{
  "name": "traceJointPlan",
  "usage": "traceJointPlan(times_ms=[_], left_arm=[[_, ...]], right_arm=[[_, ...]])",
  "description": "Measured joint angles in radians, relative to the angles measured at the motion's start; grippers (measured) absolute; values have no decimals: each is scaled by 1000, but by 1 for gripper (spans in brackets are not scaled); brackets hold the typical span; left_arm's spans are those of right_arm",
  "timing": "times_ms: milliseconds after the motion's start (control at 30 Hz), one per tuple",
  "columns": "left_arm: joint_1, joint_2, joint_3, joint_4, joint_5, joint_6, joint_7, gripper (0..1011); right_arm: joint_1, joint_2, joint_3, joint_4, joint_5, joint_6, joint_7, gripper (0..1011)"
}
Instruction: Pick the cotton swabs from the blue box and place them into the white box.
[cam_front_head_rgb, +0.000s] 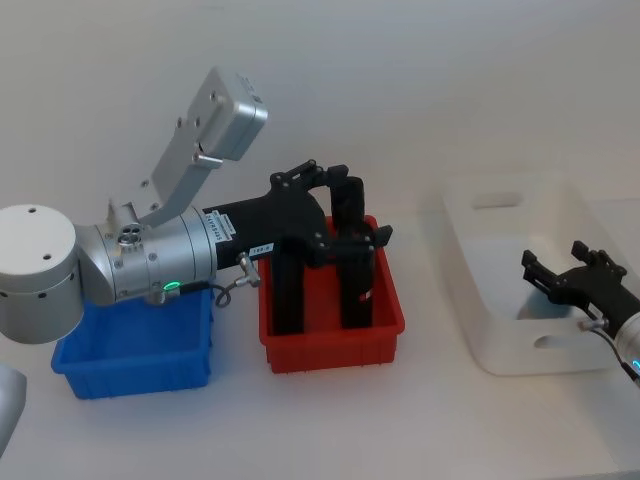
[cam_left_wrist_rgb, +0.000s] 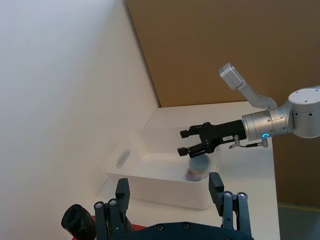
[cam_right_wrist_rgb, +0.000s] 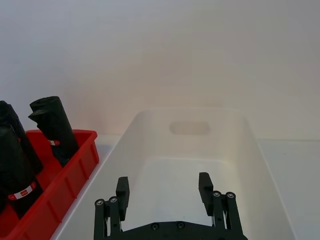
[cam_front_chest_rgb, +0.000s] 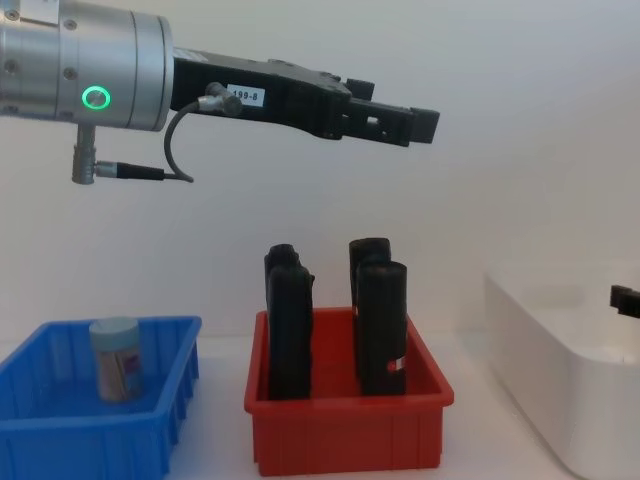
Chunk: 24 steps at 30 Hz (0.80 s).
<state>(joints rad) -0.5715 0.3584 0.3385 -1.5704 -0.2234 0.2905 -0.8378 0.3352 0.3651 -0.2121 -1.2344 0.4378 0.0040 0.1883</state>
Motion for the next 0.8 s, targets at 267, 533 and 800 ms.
traceJointPlan(times_ms=[267, 533, 800], left_arm=[[0, 0, 0, 0, 0, 0, 0, 1004], [0, 0, 0, 0, 0, 0, 0, 1004], [0, 0, 0, 0, 0, 0, 0, 1004]], right_arm=[[1, -1, 2, 4, -1, -2, 3, 1002], [-2, -1, 4, 1, -6, -9, 3, 1002], [-11, 3, 8, -15, -11, -19, -1, 1002]])
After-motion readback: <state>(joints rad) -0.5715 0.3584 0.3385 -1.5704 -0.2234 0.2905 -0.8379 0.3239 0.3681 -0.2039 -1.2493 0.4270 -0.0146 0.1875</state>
